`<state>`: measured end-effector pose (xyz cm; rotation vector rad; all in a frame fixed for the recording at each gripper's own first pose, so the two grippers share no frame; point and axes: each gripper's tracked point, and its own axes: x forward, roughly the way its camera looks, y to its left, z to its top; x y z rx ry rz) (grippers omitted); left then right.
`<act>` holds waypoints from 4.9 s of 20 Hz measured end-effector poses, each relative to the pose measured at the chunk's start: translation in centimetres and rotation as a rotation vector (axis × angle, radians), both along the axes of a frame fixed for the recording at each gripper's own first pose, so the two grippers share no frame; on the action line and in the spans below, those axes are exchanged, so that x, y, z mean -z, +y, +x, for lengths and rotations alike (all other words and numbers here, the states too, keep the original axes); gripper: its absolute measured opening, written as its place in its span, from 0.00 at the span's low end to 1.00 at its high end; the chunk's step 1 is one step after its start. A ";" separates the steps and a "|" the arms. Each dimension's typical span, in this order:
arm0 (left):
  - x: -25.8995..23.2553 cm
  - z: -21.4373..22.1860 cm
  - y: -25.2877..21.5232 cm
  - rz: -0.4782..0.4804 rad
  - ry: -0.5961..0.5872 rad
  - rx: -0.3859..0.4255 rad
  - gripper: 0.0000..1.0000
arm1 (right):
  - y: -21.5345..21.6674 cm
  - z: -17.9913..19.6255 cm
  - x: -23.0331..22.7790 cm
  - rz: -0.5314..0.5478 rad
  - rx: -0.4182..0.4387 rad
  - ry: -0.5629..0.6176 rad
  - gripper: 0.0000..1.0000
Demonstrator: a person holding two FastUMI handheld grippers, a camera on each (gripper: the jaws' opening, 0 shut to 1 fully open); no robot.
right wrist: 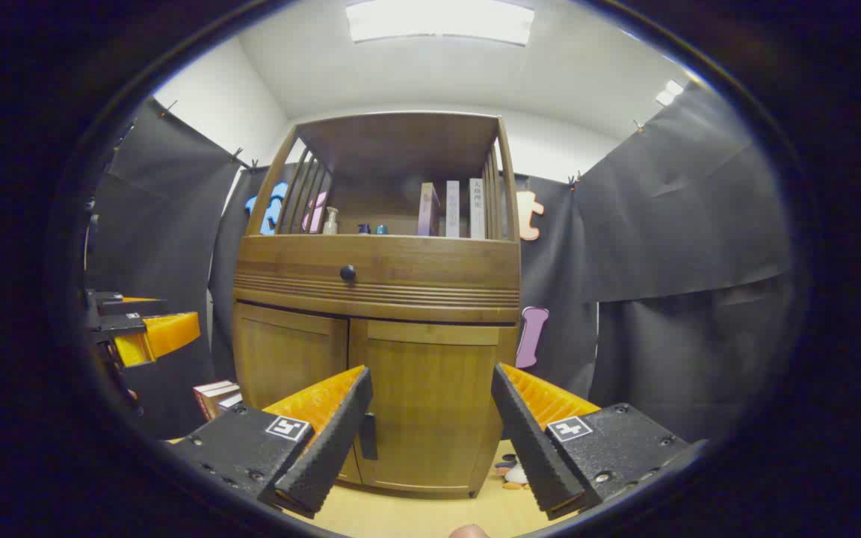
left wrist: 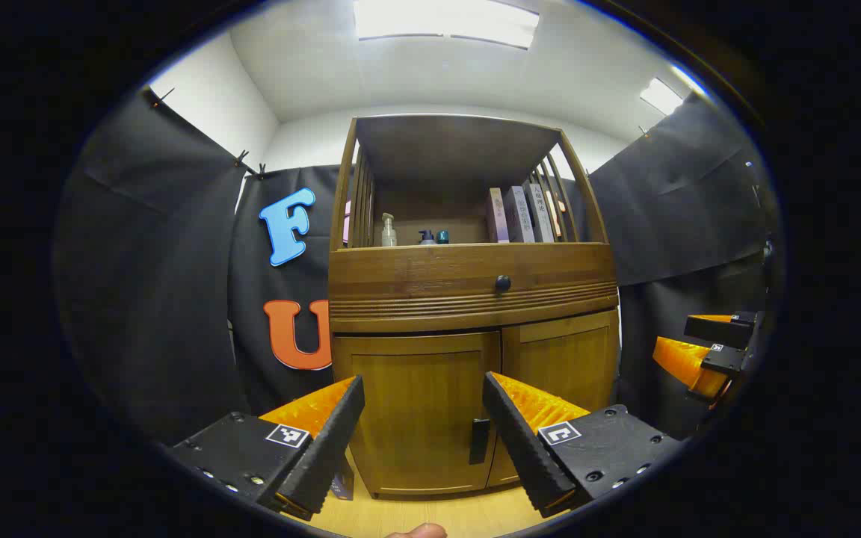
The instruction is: Open the right door of the double-door shoe cabinet with the right hand, and open the left door with the left hand.
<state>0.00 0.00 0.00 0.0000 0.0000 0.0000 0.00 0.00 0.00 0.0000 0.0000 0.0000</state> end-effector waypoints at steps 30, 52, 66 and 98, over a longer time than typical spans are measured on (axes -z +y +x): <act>1.9 1.3 3.7 0.010 0.015 -0.104 0.95 | 5.0 7.8 8.8 0.049 -0.117 0.138 0.98; 4.0 1.0 8.6 0.048 0.061 -0.203 0.95 | 10.3 17.0 22.9 0.125 -0.124 0.349 0.55; 5.4 0.2 5.9 0.034 0.106 -0.139 0.95 | 10.8 17.2 23.7 0.146 -0.115 0.368 0.27; 8.2 2.4 -6.9 0.017 0.175 0.106 0.96 | 0.1 -0.3 21.4 0.083 -0.083 0.343 0.22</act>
